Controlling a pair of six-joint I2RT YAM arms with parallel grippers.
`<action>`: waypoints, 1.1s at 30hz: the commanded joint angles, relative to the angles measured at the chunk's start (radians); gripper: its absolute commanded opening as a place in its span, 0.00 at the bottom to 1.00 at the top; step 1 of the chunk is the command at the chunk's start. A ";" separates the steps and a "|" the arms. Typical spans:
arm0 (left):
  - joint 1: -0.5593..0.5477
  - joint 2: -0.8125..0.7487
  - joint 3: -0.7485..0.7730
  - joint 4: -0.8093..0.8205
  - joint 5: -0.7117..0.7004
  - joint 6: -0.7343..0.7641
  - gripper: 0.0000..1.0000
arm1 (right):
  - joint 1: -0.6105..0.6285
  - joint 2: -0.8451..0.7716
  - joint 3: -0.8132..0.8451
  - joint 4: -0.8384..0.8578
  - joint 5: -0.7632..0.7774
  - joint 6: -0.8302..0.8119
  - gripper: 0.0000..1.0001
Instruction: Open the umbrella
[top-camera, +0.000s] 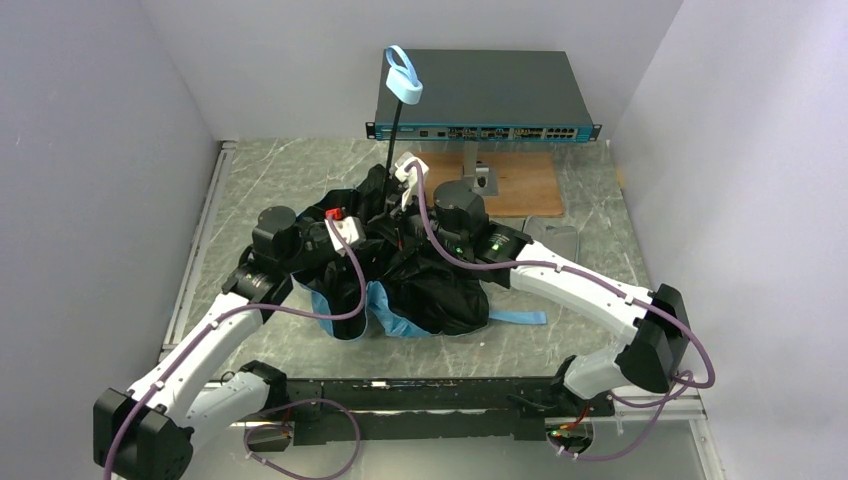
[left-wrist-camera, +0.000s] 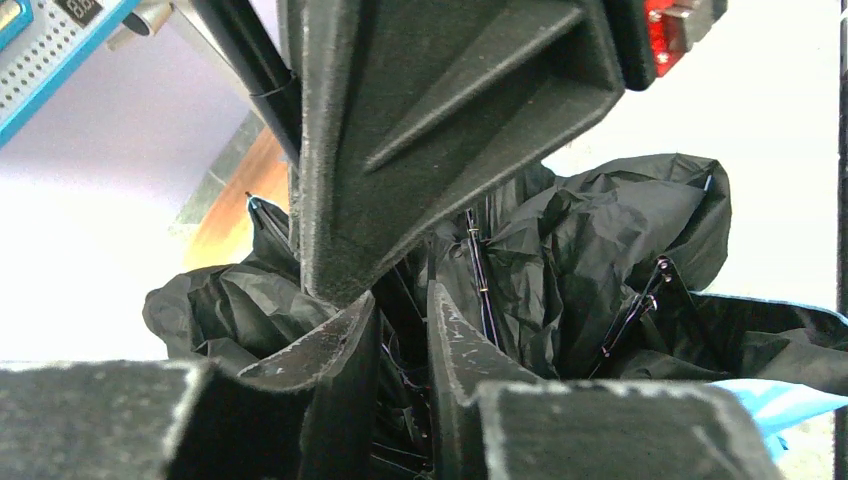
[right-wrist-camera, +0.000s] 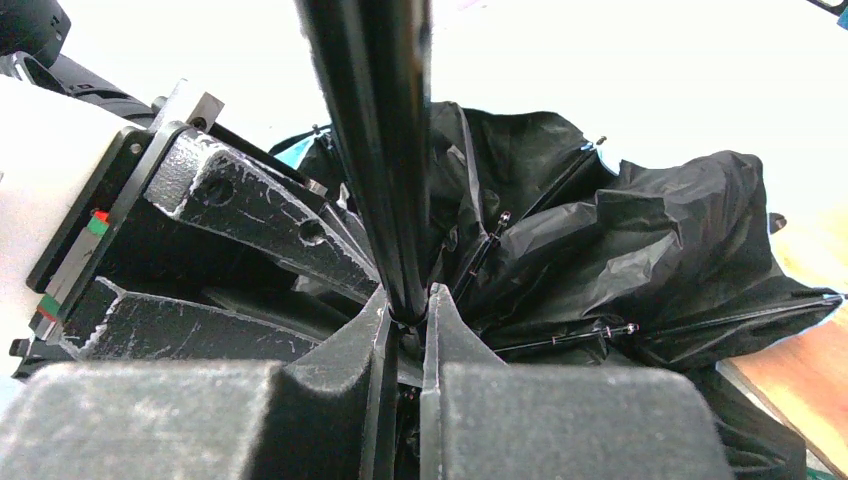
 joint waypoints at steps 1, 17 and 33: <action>0.134 0.108 -0.107 -0.463 -0.322 0.155 0.19 | -0.003 -0.186 0.184 0.376 -0.014 0.030 0.00; 0.142 -0.031 0.037 -0.578 -0.164 0.191 0.69 | -0.003 -0.192 0.055 0.349 -0.096 -0.038 0.00; 0.168 -0.013 -0.042 -0.547 -0.299 0.401 0.66 | -0.003 -0.201 -0.055 0.328 -0.117 -0.128 0.00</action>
